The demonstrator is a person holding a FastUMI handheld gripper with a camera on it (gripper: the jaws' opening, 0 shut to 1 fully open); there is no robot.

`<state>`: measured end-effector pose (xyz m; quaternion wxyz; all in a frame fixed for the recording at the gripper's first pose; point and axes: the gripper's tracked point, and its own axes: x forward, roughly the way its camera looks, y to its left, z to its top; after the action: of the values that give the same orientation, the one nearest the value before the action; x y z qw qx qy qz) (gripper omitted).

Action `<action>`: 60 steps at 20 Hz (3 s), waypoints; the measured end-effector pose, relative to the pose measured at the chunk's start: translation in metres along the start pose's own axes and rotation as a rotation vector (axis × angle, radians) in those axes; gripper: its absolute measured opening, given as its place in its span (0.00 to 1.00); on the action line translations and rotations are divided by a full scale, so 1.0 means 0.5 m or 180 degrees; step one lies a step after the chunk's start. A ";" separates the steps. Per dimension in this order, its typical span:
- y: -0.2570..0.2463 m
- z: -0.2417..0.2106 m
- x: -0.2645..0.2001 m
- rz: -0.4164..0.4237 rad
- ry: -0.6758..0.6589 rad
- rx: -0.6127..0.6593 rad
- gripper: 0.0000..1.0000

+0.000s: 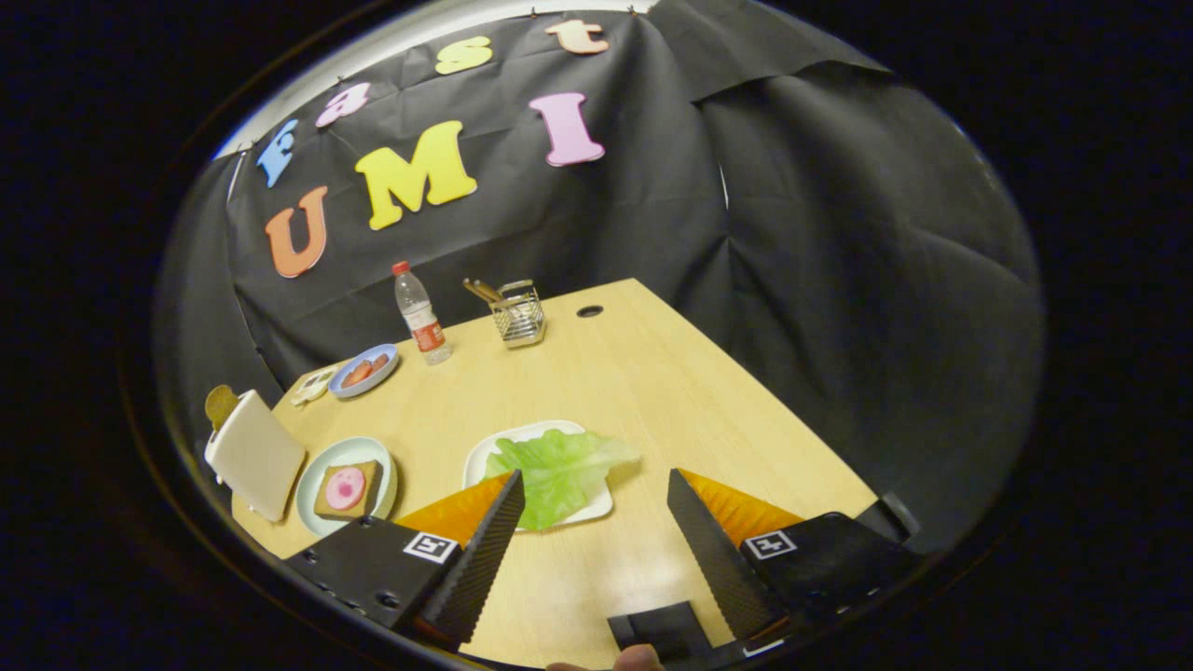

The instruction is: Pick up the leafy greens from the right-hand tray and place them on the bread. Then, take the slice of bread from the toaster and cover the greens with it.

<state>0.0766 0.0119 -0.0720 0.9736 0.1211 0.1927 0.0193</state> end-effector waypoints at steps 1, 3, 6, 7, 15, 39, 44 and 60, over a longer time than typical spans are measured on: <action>0.004 -0.006 0.021 -0.0011 0.0080 0.0062 0.96; 0.003 -0.019 0.053 -0.0018 0.0221 0.0228 0.95; 0.016 -0.024 0.096 -0.0030 0.0326 0.0423 0.95; 0.017 -0.025 0.114 -0.0052 0.0340 0.0456 0.96; 0.025 -0.032 0.204 -0.0041 0.0537 0.1057 0.54; 0.046 0.029 0.178 -0.0063 0.0155 0.0222 0.00; 0.119 0.091 0.103 0.0187 -0.0128 0.0078 0.00; 0.617 0.045 -0.049 0.1357 -0.0078 -0.0211 0.00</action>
<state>0.0654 0.3040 0.0321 0.9532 0.1272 0.1502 0.2296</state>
